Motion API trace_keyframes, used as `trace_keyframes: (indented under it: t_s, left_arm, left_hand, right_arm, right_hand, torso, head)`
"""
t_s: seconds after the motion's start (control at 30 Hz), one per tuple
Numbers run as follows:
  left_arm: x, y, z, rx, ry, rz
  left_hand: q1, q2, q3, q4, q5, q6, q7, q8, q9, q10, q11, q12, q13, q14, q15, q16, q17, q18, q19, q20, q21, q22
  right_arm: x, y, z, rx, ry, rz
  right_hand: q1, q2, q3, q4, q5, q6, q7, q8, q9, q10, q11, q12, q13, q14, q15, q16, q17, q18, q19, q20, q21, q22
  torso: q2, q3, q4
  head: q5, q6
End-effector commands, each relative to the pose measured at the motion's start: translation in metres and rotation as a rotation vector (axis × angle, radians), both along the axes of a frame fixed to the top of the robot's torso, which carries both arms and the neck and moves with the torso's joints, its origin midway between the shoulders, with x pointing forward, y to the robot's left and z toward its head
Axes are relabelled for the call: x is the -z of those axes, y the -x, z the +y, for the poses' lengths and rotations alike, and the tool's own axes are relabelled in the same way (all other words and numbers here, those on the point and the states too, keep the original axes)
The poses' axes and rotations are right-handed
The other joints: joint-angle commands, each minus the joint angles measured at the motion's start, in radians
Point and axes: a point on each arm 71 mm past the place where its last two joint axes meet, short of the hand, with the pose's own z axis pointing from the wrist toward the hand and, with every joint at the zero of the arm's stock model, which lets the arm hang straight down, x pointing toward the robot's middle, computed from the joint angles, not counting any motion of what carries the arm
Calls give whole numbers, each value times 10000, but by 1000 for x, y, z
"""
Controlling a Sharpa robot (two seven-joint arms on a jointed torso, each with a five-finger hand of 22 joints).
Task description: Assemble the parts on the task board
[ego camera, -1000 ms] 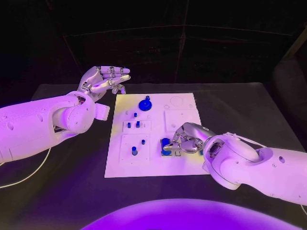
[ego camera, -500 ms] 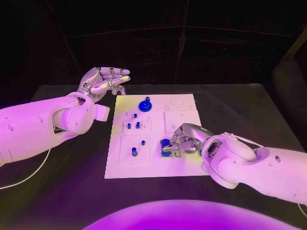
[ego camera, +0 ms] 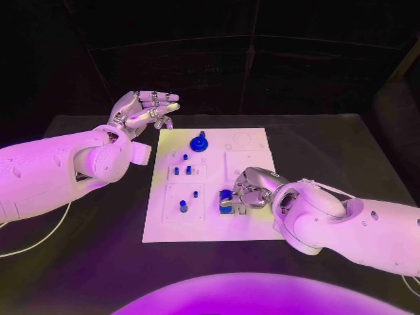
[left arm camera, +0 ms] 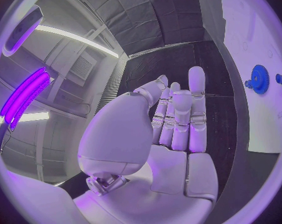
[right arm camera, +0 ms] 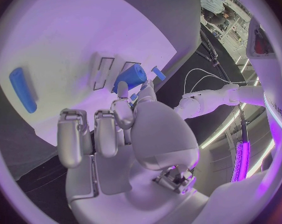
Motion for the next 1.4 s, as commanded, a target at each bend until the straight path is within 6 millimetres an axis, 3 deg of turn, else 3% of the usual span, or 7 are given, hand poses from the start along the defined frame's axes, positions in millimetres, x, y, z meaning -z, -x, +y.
trace_keyframes:
  t_s: [0.03,0.93,1.0,1.2,1.3,1.4]
  left_arm:
    - [-1,0,-1,88,65,-28]
    - [-1,0,2,21,45,-36]
    - [-1,0,2,18,44,-36]
    - [-1,0,3,12,43,-37]
    - [-1,0,3,-10,35,-39]
    - [-1,0,4,-47,25,-62]
  left_hand:
    - [-96,29,-35,-11,-7,-47,-3,43,-3,-86,-3,50,-10,-55,12,-25,-13,70,-58,34,-54,-12]
    - [-78,54,-23,-15,-5,-47,-6,52,-2,-90,-7,62,-11,-59,10,-23,-18,71,-56,34,-59,-17]
    - [-78,54,-23,-15,-5,-47,-6,52,-2,-90,-7,62,-11,-59,10,-23,-18,71,-56,34,-59,-17]
    - [-78,54,-23,-15,-5,-47,-6,52,-2,-90,-7,62,-11,-59,10,-23,-18,71,-56,34,-59,-17]
    - [-78,54,-23,-15,-5,-47,-6,52,-2,-90,-7,62,-11,-59,10,-23,-18,71,-56,34,-59,-17]
    - [-78,54,-23,-15,-5,-47,-6,52,-2,-90,-7,62,-11,-59,10,-23,-18,71,-56,34,-59,-17]
  right_arm:
    - [4,-1,-3,55,350,54]
    - [-1,1,-10,-26,-54,-306]
    - [-3,2,-13,-11,-344,-388]
    - [-11,7,-30,360,-1579,-426]
    - [-18,10,-48,660,-1743,-502]
    - [-21,9,-68,1012,-1499,-523]
  right_hand:
    - [141,79,2,-57,65,-56,5,25,3,20,42,-55,19,641,72,-64,275,-167,675,48,-50,2207]
    - [307,88,-13,-144,120,-101,10,-1,7,-25,41,-166,-51,637,66,-81,255,-164,665,43,-61,2196]
    - [322,96,-37,-140,177,-244,66,-102,-30,-75,80,-245,-103,631,90,-100,227,-156,642,53,-82,2172]
    - [457,240,-82,-101,587,-1209,475,-857,-313,-432,415,-796,-527,590,354,-225,40,-105,488,247,-231,2004]
    - [485,309,-82,-83,656,-1223,507,-950,-342,-433,449,-787,-522,594,392,-222,50,-107,497,298,-224,2013]
    - [500,329,-79,-83,683,-1209,511,-969,-347,-437,453,-793,-528,595,398,-220,54,-108,501,310,-221,2018]
  torso:
    - [-5,-2,0]
    - [-8,-3,-4]
    - [-13,1,-5]
    - [-15,4,3]
    - [-27,17,-23]
    - [-24,0,-32]
  head:
    - [-7,-1]
    - [22,-25]
    - [17,-17]
    - [-8,39]
    - [-27,54]
    - [-90,92]
